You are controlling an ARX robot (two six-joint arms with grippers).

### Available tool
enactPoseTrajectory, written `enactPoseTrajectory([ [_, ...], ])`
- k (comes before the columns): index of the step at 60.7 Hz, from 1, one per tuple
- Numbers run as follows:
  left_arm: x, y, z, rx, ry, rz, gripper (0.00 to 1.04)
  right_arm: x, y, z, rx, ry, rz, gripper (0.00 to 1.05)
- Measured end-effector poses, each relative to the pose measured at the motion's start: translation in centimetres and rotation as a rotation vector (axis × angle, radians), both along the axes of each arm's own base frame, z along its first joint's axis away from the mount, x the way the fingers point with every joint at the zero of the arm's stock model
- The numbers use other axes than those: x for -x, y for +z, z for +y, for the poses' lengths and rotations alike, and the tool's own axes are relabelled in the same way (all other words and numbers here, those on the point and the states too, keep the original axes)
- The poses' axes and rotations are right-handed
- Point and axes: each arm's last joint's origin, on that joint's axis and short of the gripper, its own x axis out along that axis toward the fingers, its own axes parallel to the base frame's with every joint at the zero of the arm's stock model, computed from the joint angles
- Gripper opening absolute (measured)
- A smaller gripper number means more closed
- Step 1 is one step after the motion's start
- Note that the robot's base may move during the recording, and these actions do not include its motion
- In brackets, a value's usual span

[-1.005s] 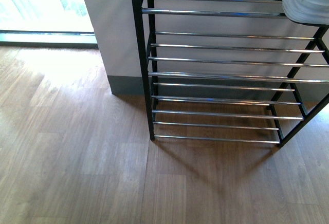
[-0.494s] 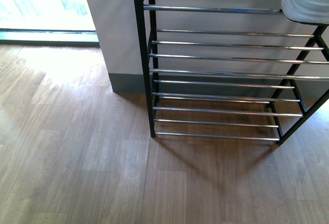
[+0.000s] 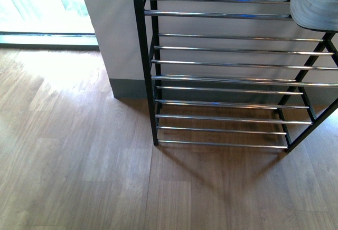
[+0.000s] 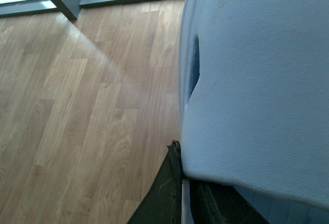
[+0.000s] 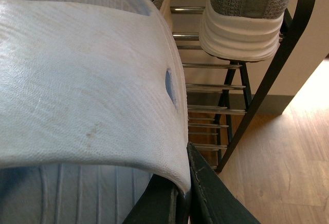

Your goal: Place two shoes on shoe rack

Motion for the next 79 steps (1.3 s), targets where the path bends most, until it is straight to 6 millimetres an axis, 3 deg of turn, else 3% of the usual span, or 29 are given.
enactPoseTrajectory([
  [36, 0.0, 0.0, 0.0, 0.000, 0.000, 0.000, 0.02, 0.0, 0.0, 0.0, 0.000, 0.000, 0.000, 0.01],
  [44, 0.0, 0.0, 0.0, 0.000, 0.000, 0.000, 0.02, -0.1, 0.6, 0.5, 0.016, 0.102, -0.135, 0.01],
  [51, 0.0, 0.0, 0.0, 0.000, 0.000, 0.000, 0.02, -0.8, 2.2, 1.8, 0.003, 0.121, -0.158, 0.01],
  [63, 0.0, 0.0, 0.0, 0.000, 0.000, 0.000, 0.02, -4.3, 5.6, 6.1, -0.067, 0.144, -0.087, 0.01],
  [70, 0.0, 0.0, 0.0, 0.000, 0.000, 0.000, 0.02, -7.0, 7.1, 8.9, -0.100, 0.128, -0.029, 0.01],
  [79, 0.0, 0.0, 0.0, 0.000, 0.000, 0.000, 0.02, -10.8, 7.6, 12.2, -0.107, 0.098, 0.033, 0.01],
])
